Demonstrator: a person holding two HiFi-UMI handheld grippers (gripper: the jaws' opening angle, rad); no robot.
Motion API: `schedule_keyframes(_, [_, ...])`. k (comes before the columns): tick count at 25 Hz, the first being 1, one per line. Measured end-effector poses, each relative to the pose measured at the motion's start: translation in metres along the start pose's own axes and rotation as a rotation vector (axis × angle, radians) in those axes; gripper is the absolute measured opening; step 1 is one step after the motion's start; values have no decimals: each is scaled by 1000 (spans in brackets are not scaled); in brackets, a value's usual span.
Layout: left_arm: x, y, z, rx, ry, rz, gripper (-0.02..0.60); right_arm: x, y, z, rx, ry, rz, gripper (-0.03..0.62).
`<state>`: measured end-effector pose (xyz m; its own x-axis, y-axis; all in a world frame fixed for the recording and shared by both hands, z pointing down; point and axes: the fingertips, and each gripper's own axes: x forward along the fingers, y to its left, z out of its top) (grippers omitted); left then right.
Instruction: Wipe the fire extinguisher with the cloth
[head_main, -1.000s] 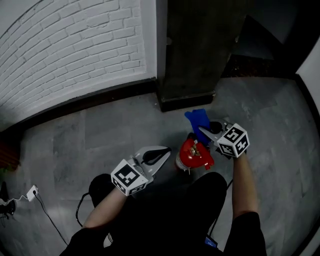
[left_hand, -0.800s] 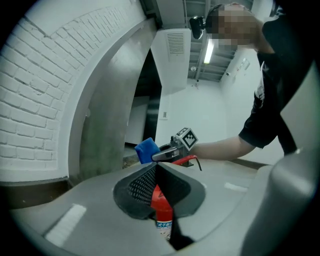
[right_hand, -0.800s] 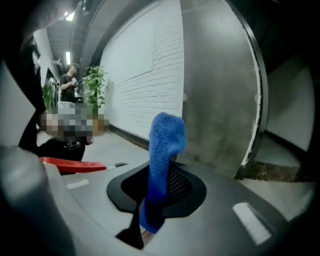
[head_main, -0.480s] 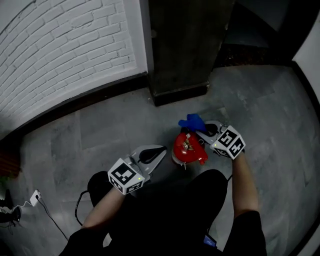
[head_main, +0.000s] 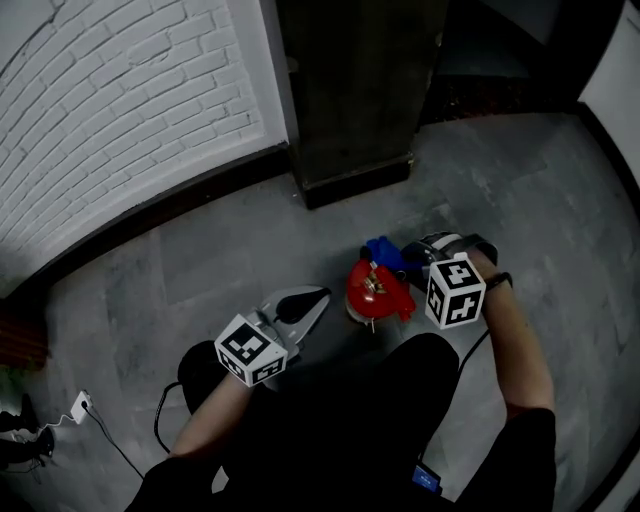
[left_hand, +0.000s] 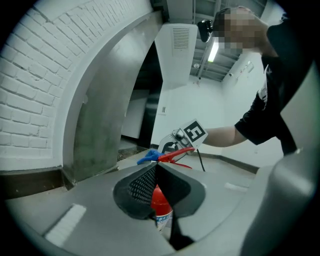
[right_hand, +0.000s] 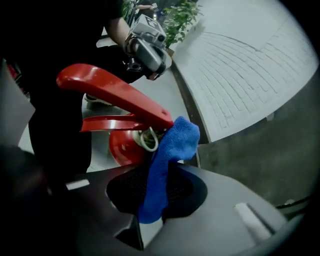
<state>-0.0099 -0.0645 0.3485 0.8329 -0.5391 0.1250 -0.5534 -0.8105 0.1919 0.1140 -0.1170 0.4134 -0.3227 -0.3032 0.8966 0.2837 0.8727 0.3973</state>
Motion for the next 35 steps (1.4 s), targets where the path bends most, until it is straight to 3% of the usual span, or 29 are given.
schedule_keyframes(6, [3,2,1,-3,-3,-13,2,-12,24,-2,56,48,33,61])
schedule_keyframes(24, [28,-11,-11,5,27,-107,2,-13,83,21,366,27,-170,62])
schedule_keyframes(35, [30,-3,-20,-19,40,-143,2,1,100,58,668,-23,-272,61])
